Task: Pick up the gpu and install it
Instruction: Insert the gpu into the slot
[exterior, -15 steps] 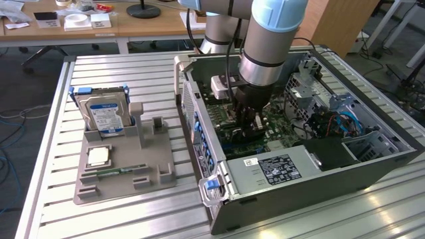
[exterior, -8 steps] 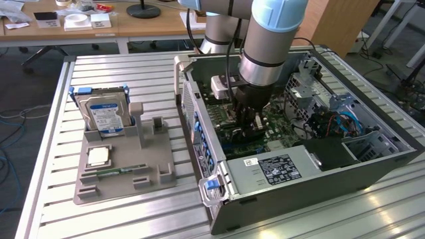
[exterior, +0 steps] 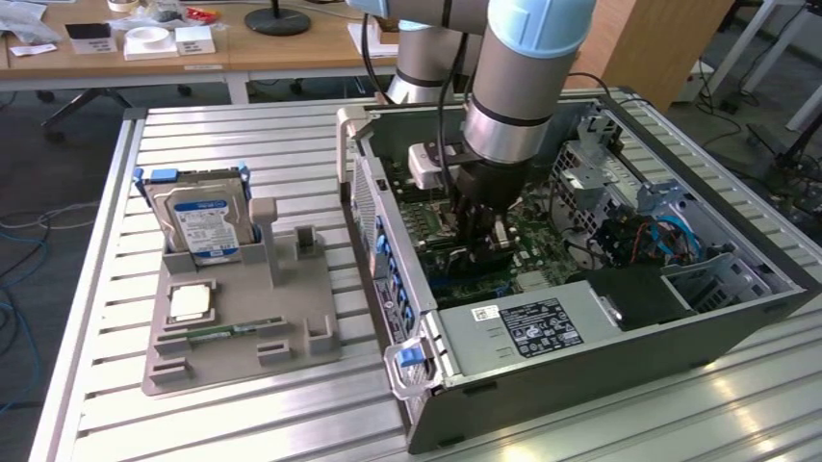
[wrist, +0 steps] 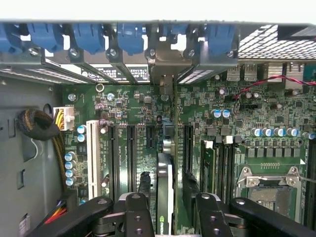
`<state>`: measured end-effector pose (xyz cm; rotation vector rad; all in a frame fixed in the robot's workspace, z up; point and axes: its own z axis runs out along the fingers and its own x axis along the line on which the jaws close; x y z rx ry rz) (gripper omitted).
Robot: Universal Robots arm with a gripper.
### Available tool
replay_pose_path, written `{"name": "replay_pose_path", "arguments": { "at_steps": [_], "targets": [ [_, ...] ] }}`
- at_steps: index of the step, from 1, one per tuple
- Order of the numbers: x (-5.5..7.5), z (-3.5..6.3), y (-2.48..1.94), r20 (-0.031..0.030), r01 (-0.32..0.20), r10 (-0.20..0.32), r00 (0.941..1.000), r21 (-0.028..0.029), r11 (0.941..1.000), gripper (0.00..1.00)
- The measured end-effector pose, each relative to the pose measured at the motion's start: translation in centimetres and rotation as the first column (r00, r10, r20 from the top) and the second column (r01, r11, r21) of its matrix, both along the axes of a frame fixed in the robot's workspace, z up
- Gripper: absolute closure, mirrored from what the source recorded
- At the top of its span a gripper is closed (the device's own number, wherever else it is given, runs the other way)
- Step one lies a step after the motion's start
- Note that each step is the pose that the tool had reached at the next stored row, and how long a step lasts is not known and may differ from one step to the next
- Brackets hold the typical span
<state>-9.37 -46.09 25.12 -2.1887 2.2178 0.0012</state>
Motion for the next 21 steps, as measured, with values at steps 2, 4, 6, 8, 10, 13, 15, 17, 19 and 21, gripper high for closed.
{"name": "replay_pose_path", "arguments": {
  "at_steps": [2,4,6,8,10,13,15,17,19,21],
  "targets": [
    [0.0,0.38,0.0,0.0,0.0,0.0,1.0,-0.0001,1.0,0.6],
    [0.0,0.8,0.0,0.0,0.0,0.0,1.0,0.0,1.0,0.6],
    [0.0,1.26,0.0,0.0,0.0,0.0,1.0,0.0,1.0,0.6],
    [0.0,1.73,0.0,0.0,0.0,0.0,1.0,0.0,1.0,0.6],
    [0.0,2.24,0.0,0.0,0.0,0.0,1.0,0.0001,1.0,0.6],
    [0.0,3.04,0.0,0.0,0.0,0.0,1.0,-0.0001,1.0,0.6],
    [0.0,3.5,0.0,0.0,0.0,0.0,1.0,0.0,1.0,0.6],
    [0.0,4.03,0.0,0.0,0.0,0.0,1.0,0.0,1.0,0.6],
    [0.0,4.6,0.0,0.0,0.0,0.0,1.0,0.0001,1.0,0.6],
    [0.0,5.15,0.0,0.0,0.0,0.0,1.0,0.0,1.0,0.6]
  ]
}}
